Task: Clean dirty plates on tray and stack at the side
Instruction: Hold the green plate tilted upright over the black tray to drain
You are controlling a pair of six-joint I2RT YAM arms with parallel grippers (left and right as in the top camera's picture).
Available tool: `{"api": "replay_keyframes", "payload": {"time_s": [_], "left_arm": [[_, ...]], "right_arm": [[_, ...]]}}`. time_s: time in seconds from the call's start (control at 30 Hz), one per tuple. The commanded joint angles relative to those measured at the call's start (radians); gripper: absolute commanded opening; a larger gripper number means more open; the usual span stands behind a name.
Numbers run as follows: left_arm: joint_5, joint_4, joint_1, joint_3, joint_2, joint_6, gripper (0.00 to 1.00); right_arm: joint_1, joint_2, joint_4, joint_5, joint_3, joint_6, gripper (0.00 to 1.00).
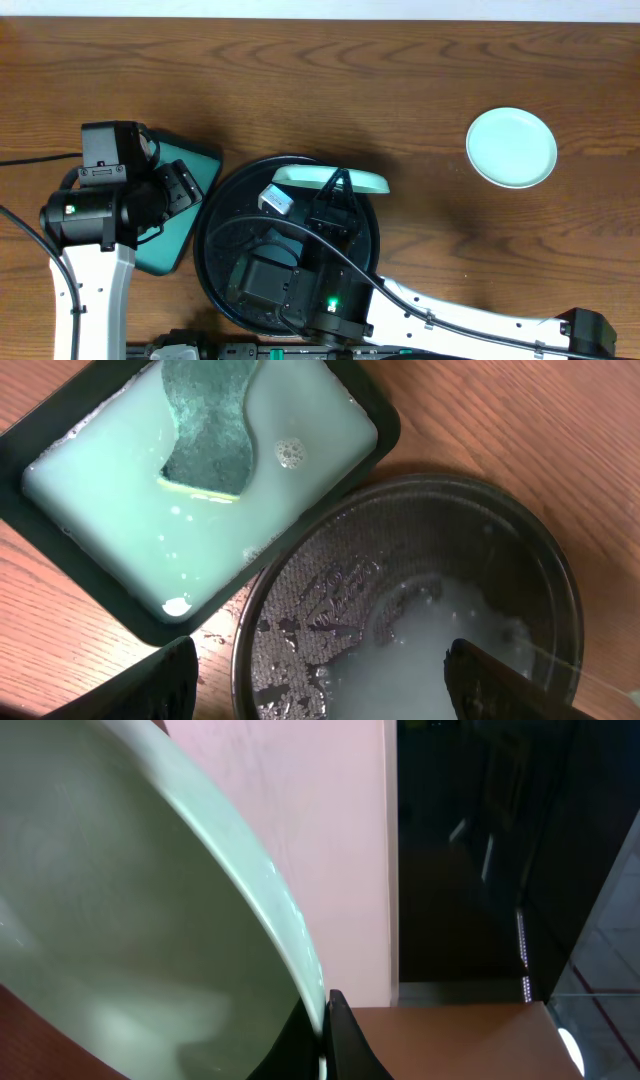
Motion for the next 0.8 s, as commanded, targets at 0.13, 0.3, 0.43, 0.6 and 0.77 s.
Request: {"api": "replay_keyframes", "payload": {"time_s": [0.13, 0.3, 0.43, 0.6, 0.77], "left_arm": [[-0.002, -0.003, -0.001, 0.014, -0.003, -0.009, 0.79], [-0.002, -0.003, -0.001, 0.014, -0.003, -0.009, 0.8], [-0.002, -0.003, -0.001, 0.014, -0.003, -0.009, 0.79], [-0.002, -0.003, -0.001, 0.014, -0.003, -0.009, 0.79], [-0.002, -0.003, -0.001, 0.014, -0.003, -0.009, 0.8]], "right_arm": [[0.006, -0.025, 0.008, 0.046, 0.016, -0.013, 0.01], [0.006, -0.025, 0.008, 0.046, 0.016, -0.012, 0.01], [0.006, -0.025, 0.011, 0.046, 0.016, -0.012, 0.01], [0.006, -0.025, 0.016, 0.042, 0.016, -0.011, 0.01], [-0.002, -0.025, 0.056, -0.498, 0.016, 0.111, 0.01]]}}
